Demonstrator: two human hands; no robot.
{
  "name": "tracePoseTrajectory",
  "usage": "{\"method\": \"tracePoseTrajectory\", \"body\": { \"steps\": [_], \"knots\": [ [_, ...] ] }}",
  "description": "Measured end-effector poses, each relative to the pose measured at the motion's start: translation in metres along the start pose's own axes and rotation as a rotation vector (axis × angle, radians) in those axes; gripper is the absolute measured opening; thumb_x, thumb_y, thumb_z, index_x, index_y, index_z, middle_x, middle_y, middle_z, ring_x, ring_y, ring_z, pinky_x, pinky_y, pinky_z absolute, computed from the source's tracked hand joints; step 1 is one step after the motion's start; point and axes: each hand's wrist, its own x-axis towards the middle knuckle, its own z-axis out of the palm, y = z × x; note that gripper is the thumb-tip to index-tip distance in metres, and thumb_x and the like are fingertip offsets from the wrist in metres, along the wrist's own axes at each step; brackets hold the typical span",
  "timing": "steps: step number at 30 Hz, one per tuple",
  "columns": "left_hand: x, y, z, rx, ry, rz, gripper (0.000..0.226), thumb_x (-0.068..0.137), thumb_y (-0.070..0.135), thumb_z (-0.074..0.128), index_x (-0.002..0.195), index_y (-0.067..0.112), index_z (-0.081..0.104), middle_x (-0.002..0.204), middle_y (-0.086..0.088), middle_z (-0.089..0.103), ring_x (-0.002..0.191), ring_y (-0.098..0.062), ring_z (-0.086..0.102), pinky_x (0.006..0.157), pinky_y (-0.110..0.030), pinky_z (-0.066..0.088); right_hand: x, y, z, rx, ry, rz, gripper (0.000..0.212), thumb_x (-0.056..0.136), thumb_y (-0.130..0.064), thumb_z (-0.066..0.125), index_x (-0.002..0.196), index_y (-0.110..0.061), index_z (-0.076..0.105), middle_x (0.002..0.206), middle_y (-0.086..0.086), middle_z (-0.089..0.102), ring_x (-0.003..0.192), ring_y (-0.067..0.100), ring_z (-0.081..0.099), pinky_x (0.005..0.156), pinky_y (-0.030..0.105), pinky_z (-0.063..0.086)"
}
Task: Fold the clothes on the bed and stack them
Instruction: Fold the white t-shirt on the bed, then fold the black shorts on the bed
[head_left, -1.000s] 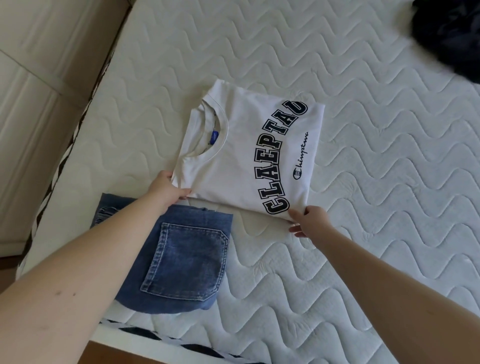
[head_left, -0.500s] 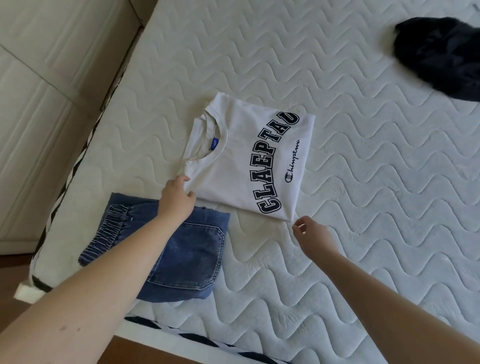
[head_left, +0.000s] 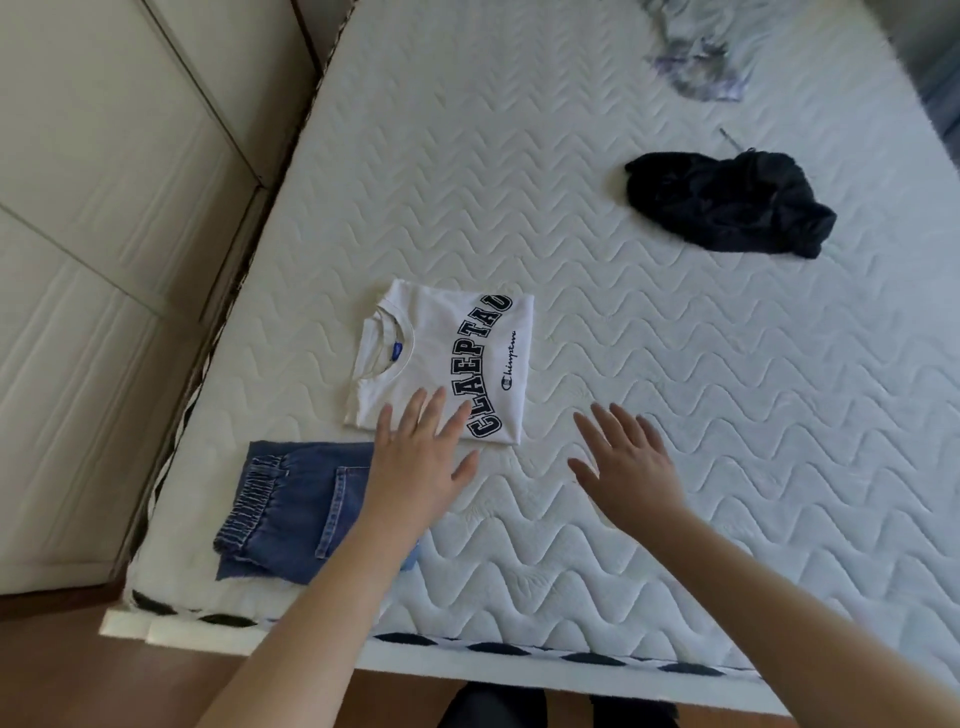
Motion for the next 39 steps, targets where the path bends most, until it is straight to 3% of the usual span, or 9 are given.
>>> {"method": "tracePoseTrajectory", "body": {
  "steps": [7, 13, 16, 19, 22, 27, 33, 39],
  "knots": [
    [-0.014, 0.081, -0.084, 0.063, 0.056, 0.155, 0.067, 0.093, 0.062, 0.008, 0.154, 0.034, 0.016, 0.164, -0.001, 0.007, 0.151, -0.021, -0.003, 0.120, -0.048, -0.006, -0.086, 0.016, -0.079, -0.031, 0.098, 0.105, 0.062, 0.100, -0.056, 0.019, 0.155, -0.027, 0.020, 0.163, -0.001, 0.019, 0.151, 0.023, 0.009, 0.123, 0.042, 0.000],
    [-0.047, 0.147, -0.135, 0.182, 0.153, 0.333, 0.066, 0.096, 0.064, 0.007, 0.155, 0.035, 0.006, 0.164, 0.000, -0.005, 0.149, -0.020, -0.015, 0.117, -0.049, -0.014, -0.165, 0.057, -0.118, -0.077, 0.217, 0.252, 0.075, 0.093, -0.057, -0.005, 0.155, -0.026, 0.022, 0.163, 0.000, 0.016, 0.152, 0.024, 0.004, 0.122, 0.044, -0.004],
    [-0.063, 0.186, -0.155, 0.248, 0.210, 0.421, 0.067, 0.094, 0.063, 0.003, 0.155, 0.035, 0.004, 0.164, 0.001, -0.007, 0.149, -0.020, -0.018, 0.115, -0.047, -0.020, -0.202, 0.081, -0.130, -0.057, 0.264, 0.322, 0.067, 0.098, -0.057, 0.002, 0.156, -0.028, 0.016, 0.164, -0.002, 0.010, 0.152, 0.022, -0.003, 0.118, 0.041, -0.015],
    [-0.078, 0.229, -0.172, 0.307, 0.232, 0.480, 0.067, 0.093, 0.063, 0.001, 0.155, 0.035, 0.001, 0.164, 0.001, -0.009, 0.148, -0.019, -0.021, 0.111, -0.046, -0.026, -0.245, 0.106, -0.139, -0.009, 0.311, 0.383, 0.062, 0.100, -0.056, 0.012, 0.156, -0.029, 0.014, 0.164, -0.002, 0.009, 0.152, 0.022, -0.005, 0.119, 0.042, -0.014],
    [-0.097, 0.276, -0.181, 0.316, 0.239, 0.528, 0.068, 0.092, 0.064, -0.002, 0.154, 0.036, -0.002, 0.164, 0.002, -0.010, 0.148, -0.019, -0.021, 0.112, -0.048, -0.024, -0.294, 0.133, -0.145, 0.019, 0.329, 0.436, 0.063, 0.100, -0.057, 0.011, 0.156, -0.030, 0.017, 0.164, -0.003, 0.011, 0.152, 0.021, -0.003, 0.119, 0.043, -0.013],
    [-0.145, 0.369, -0.174, 0.196, 0.189, 0.656, 0.073, 0.085, 0.067, -0.010, 0.152, 0.040, -0.005, 0.163, 0.006, -0.011, 0.147, -0.016, -0.022, 0.113, -0.047, -0.023, -0.382, 0.186, -0.147, -0.020, 0.333, 0.576, 0.075, 0.089, -0.061, -0.013, 0.156, -0.034, 0.007, 0.164, -0.006, 0.006, 0.151, 0.017, -0.007, 0.116, 0.046, -0.020],
    [-0.170, 0.445, -0.180, 0.170, 0.201, 0.828, 0.071, 0.088, 0.070, -0.006, 0.153, 0.041, -0.003, 0.164, 0.007, -0.008, 0.148, -0.015, -0.020, 0.115, -0.047, -0.019, -0.452, 0.227, -0.142, 0.007, 0.377, 0.731, 0.074, 0.089, -0.063, -0.013, 0.155, -0.035, 0.007, 0.164, -0.007, 0.001, 0.149, 0.013, -0.013, 0.110, 0.039, -0.030],
    [-0.166, 0.496, -0.193, 0.168, 0.182, 0.954, 0.073, 0.086, 0.070, -0.007, 0.153, 0.041, 0.000, 0.164, 0.007, -0.005, 0.148, -0.015, -0.018, 0.117, -0.049, -0.014, -0.483, 0.255, -0.125, 0.008, 0.359, 0.884, 0.077, 0.091, -0.062, -0.013, 0.155, -0.032, 0.019, 0.164, -0.003, 0.013, 0.151, 0.017, -0.003, 0.119, 0.044, -0.011]
  ]
}}
